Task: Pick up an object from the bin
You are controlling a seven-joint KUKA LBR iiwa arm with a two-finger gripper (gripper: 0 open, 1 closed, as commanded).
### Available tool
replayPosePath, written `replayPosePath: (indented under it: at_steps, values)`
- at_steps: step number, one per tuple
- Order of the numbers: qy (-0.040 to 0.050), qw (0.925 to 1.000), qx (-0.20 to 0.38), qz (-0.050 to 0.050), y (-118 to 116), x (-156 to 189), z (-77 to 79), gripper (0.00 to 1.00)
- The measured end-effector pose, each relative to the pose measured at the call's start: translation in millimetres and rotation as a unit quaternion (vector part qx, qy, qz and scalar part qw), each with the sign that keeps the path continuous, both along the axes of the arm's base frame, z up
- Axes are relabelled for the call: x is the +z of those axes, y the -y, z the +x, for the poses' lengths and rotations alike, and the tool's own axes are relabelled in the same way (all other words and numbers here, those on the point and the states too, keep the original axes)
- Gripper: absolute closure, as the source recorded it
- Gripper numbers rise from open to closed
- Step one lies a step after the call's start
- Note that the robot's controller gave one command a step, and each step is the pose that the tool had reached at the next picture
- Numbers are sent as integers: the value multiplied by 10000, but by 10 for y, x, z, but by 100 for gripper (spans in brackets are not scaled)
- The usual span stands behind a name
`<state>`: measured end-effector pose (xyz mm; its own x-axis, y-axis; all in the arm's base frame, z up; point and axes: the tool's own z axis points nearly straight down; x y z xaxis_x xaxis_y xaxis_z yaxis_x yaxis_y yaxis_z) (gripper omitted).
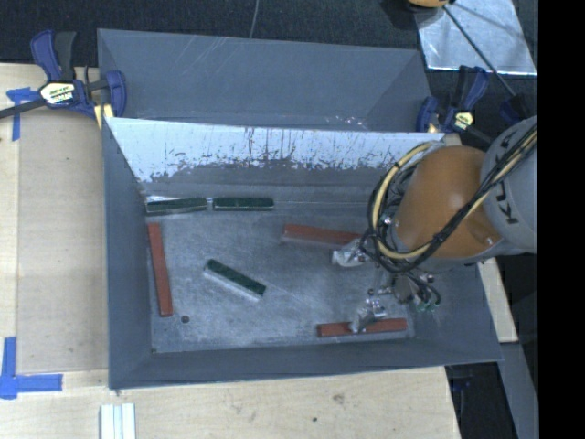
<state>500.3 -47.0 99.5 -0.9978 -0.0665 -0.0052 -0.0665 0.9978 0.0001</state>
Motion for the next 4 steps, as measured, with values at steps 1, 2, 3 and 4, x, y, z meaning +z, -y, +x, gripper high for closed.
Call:
replayPosePath:
  at_steps: [1,2,3,4]
  values:
    - [-1,9991,433,32,218,-172,-65,0]
    - [-3,9766,2152,-42,-116,-154,-132,100]
    - [-2,9765,2153,-42,-116,-154,-132,100]
    - [-42,9749,2226,0,-136,238,-112,100]
